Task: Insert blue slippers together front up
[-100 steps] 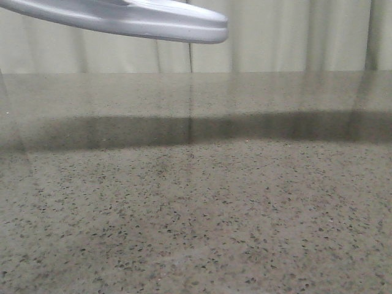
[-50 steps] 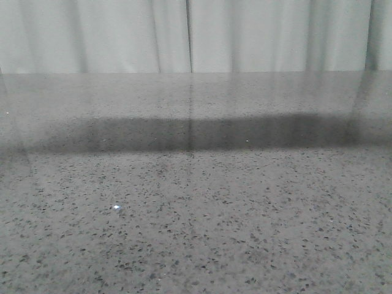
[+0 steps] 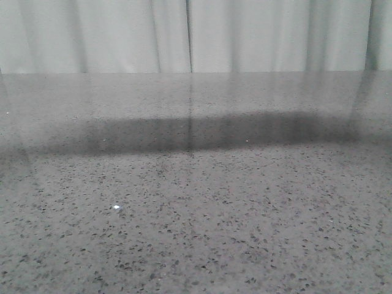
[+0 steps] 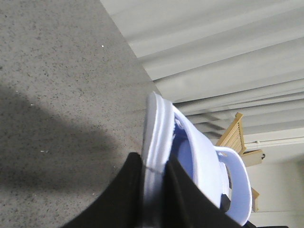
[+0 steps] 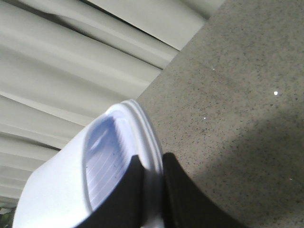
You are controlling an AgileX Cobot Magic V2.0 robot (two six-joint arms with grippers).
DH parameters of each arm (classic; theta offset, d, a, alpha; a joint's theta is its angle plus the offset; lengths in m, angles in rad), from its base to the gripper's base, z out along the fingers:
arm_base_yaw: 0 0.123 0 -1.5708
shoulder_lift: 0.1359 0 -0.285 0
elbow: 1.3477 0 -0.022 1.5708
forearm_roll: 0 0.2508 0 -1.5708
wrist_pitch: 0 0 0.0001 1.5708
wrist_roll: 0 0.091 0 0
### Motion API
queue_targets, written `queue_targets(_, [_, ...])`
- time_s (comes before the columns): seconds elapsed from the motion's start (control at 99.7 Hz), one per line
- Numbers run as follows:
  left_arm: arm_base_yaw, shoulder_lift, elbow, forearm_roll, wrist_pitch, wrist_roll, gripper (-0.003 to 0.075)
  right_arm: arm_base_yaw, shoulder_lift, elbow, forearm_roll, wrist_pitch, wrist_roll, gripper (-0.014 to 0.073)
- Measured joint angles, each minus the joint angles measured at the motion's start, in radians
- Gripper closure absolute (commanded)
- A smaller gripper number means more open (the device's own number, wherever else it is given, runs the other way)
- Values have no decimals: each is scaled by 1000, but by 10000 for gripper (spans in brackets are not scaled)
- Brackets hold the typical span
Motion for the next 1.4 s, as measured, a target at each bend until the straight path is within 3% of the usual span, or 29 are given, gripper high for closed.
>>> queue_targets(0.191, [0, 0, 2, -85, 35, 45, 701, 64, 0, 0, 0, -54, 0, 701])
queue_targets(0.471, [0, 0, 1, -195, 86, 102, 701, 73, 26, 0, 2, -73, 0, 701])
queue_targets(1.143, [-15, -11, -6, -309, 92, 149, 701, 314, 262, 2, 30, -284, -2, 701])
queue_targets(1.404, [-58, 30, -12, -328, 93, 185, 701, 325, 268, 2, -33, -290, -54, 700])
